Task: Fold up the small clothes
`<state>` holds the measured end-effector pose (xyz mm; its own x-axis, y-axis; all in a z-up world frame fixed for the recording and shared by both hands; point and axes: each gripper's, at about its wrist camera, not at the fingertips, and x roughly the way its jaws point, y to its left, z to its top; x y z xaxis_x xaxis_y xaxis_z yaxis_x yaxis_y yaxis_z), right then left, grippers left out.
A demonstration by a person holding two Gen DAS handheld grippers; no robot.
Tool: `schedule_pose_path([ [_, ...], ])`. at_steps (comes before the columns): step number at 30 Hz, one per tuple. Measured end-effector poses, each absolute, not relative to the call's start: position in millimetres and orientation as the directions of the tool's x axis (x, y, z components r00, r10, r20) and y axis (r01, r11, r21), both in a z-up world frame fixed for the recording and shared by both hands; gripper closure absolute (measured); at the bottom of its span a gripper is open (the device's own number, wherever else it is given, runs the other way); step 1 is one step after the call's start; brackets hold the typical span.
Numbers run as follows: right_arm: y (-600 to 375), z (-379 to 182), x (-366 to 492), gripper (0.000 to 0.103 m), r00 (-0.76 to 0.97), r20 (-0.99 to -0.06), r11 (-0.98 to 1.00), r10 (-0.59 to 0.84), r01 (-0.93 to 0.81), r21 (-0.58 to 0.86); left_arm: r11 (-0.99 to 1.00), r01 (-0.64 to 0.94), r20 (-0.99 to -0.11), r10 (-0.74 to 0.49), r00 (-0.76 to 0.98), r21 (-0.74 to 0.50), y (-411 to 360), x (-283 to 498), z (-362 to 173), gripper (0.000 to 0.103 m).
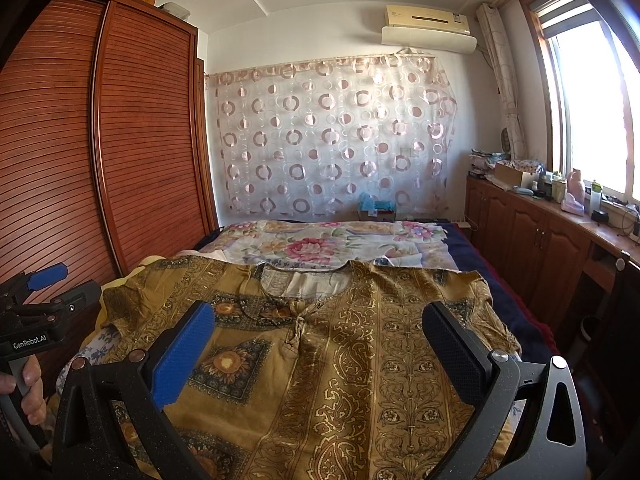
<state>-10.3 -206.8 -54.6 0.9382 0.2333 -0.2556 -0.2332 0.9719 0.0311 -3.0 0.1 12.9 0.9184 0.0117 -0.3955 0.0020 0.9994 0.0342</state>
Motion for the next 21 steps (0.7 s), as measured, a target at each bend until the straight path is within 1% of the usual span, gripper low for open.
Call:
schedule_pose_path([
  [21,-206.1,-54.8,-10.7,0.000,0.939,-0.253,0.972,0.233,-0.234,0.029,0.999,0.000,-0.388,0.014,0.922,0.036,4.1,-6.7,21.7,0.008],
])
